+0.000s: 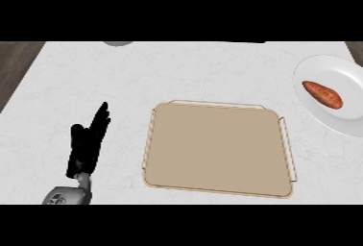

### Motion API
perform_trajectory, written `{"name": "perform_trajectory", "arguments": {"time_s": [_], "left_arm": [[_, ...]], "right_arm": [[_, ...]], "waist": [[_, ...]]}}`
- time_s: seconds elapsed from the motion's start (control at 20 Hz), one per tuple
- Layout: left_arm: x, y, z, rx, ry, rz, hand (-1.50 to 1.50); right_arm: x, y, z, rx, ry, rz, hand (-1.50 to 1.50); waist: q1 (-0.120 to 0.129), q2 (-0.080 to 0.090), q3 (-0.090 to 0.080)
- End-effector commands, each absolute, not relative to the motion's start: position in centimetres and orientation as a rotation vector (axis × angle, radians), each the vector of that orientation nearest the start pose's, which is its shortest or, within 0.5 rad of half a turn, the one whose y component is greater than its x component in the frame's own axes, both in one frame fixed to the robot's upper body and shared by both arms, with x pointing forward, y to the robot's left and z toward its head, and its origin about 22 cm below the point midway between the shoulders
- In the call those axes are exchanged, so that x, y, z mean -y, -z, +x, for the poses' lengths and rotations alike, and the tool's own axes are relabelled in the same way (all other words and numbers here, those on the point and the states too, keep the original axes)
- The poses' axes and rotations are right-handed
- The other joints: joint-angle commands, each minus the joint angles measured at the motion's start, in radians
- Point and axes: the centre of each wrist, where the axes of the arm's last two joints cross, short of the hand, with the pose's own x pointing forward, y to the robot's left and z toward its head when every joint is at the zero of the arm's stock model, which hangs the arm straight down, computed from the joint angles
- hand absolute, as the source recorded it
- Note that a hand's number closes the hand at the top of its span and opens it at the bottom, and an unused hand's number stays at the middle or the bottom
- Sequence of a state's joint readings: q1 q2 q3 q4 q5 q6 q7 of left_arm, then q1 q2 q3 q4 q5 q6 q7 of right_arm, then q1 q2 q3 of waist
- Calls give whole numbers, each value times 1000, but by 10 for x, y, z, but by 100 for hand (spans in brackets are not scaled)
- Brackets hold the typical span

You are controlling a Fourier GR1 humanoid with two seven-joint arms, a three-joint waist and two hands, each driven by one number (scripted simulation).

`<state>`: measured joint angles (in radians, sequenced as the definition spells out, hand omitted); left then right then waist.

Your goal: Pick the sweet potato from the tray and place it in the plate

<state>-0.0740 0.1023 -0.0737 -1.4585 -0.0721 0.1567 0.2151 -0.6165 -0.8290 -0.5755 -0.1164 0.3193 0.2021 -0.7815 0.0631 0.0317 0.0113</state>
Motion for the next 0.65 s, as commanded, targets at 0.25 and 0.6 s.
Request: {"name": "perform_trajectory", "arguments": {"time_s": [0.25, 0.6], "left_arm": [[-232, 1, 264, 1327, 63, 182, 0], [-228, 4, 261, 1326, 64, 193, 0]], "right_arm": [[563, -49, 247, 1561, -52, -730, -150], [563, -49, 247, 1531, -46, -769, -150]], "waist": [[4, 5, 3], [13, 3, 2]]}}
